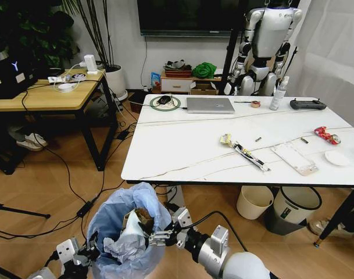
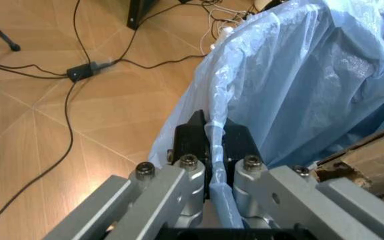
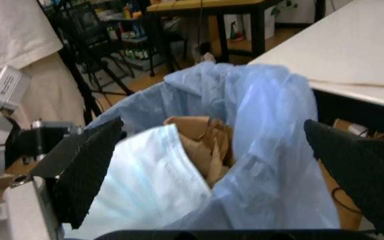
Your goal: Pick up the trash bin and place the trash from the table into it.
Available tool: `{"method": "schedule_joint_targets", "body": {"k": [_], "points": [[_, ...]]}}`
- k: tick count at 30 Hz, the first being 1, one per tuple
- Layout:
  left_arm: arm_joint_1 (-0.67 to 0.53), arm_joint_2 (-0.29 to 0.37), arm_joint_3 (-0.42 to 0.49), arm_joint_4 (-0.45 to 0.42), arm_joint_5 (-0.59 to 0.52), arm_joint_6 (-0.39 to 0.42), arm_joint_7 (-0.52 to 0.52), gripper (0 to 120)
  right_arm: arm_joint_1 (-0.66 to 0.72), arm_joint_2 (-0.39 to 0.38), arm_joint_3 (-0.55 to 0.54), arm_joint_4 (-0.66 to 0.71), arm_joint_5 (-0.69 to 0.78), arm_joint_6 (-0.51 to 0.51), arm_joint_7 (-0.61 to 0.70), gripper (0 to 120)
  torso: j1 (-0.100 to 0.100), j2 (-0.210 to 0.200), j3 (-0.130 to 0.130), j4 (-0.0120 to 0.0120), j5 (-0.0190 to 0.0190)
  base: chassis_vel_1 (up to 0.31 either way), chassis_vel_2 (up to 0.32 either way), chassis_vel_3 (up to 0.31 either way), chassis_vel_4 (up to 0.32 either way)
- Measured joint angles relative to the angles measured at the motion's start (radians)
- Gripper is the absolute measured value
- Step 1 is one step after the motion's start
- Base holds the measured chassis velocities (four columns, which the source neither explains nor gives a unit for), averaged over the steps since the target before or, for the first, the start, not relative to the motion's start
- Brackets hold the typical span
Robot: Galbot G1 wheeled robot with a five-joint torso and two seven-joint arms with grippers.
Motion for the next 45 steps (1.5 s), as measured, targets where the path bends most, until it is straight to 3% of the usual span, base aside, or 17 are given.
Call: {"method": "schedule_joint_targets", "body": {"k": [3, 11, 17, 21, 25, 33, 45], "points": [[-0.002, -0.001, 0.001, 0.001, 0.000, 0.000, 0.000, 0, 0.002, 0.003, 0.021, 0.007, 0.003, 0.001, 0.000, 100, 0.000, 0.000, 0.000, 0.0000, 0.0000, 0.000, 0.000, 0.000, 0.000], [-0.001, -0.004, 0.011, 0.002, 0.013, -0.001, 0.003, 0, 0.024, 0.015, 0.236, 0.025, 0.064, -0.006, 0.010, 100, 0.000, 0.000, 0.000, 0.0000, 0.0001, 0.000, 0.000, 0.000, 0.000], [0.007, -0.004, 0.020, 0.001, 0.030, -0.006, 0.010, 0, 0.025, 0.011, 0.416, 0.022, 0.071, -0.099, 0.037, 100, 0.000, 0.000, 0.000, 0.0001, 0.0002, 0.000, 0.000, 0.000, 0.000], [0.011, 0.001, 0.018, -0.006, 0.031, -0.009, 0.014, 0, 0.034, -0.027, 0.581, -0.042, 0.086, -0.152, 0.024, 100, 0.000, 0.000, 0.000, 0.0000, 0.0003, 0.000, 0.000, 0.000, 0.000], [0.013, 0.001, 0.017, -0.008, 0.039, -0.013, 0.017, 0, 0.048, -0.065, 0.643, -0.129, 0.108, -0.150, 0.001, 100, 0.000, 0.000, 0.000, 0.0000, 0.0002, 0.000, 0.000, 0.000, 0.000], [0.016, 0.004, 0.009, -0.016, 0.044, -0.017, 0.020, 0, 0.110, -0.118, 0.660, -0.355, 0.123, -0.091, -0.076, 100, 0.000, 0.000, 0.000, 0.0000, 0.0003, 0.000, 0.000, 0.000, 0.000], [0.018, 0.004, 0.000, -0.019, 0.039, -0.020, 0.021, 0, 0.176, -0.133, 0.639, -0.550, 0.078, -0.056, -0.115, 100, 0.000, 0.000, 0.000, 0.0001, 0.0001, 0.000, 0.000, 0.000, 0.000]]}}
